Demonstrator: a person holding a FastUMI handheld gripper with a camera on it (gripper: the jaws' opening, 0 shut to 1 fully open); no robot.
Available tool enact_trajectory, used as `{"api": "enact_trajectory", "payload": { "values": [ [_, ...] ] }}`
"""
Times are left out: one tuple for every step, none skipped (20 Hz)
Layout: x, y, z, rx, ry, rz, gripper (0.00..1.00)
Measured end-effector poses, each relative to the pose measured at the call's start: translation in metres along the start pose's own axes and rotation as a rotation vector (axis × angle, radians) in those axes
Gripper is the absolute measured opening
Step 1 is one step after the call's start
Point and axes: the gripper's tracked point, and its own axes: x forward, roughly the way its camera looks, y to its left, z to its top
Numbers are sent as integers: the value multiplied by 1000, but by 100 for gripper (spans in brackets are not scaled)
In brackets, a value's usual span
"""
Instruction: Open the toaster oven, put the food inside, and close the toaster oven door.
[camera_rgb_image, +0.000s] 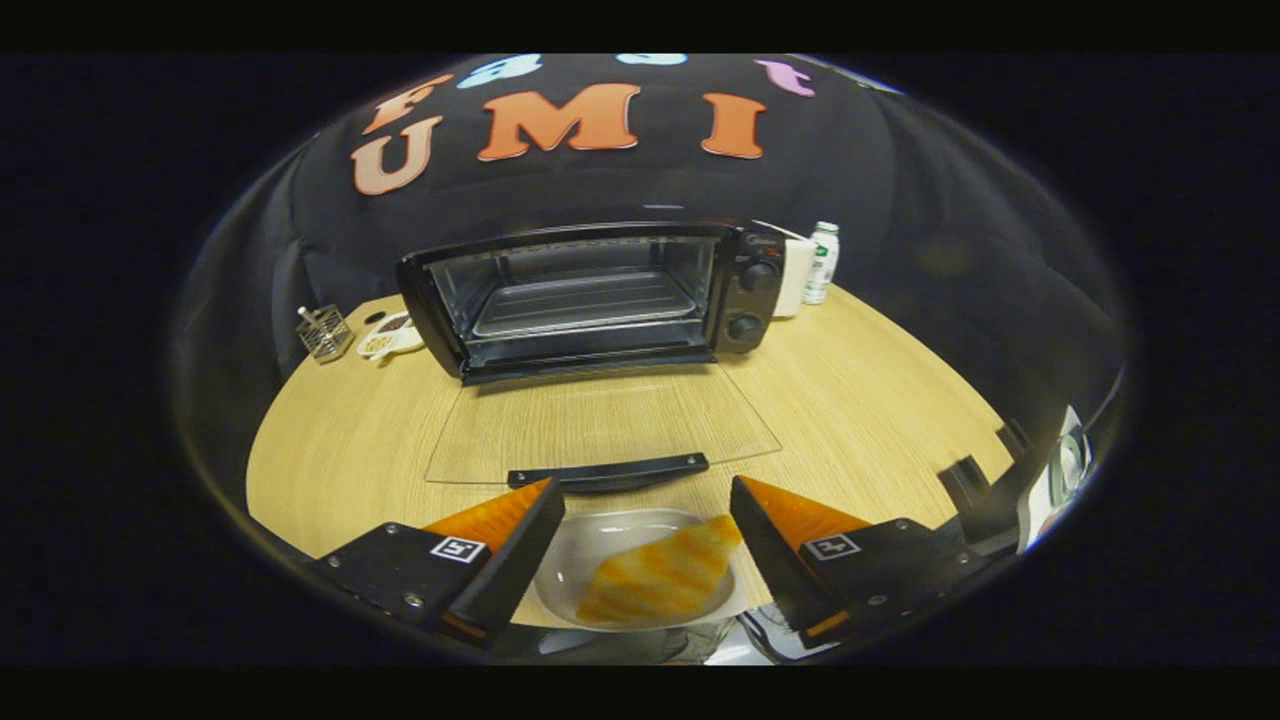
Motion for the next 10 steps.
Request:
{"api": "enact_trajectory", "payload": {
  "values": [
    [-10, 3, -6, 31, 3, -27, 99],
    [-17, 5, -12, 55, -1, -55, 99],
    [-23, 3, -19, 76, -1, -92, 99],
    [-29, 2, -29, 102, 13, -119, 99],
    [-33, 5, -38, 125, 24, -131, 99],
    [-34, 5, -45, 135, 34, -146, 100],
    [-34, 4, -51, 136, 41, -160, 99],
    [-33, 2, -57, 139, 51, -175, 99],
    [-31, 1, -63, 153, 61, -188, 99],
    [-29, 2, -70, 177, 71, -195, 99]
  ]
}}
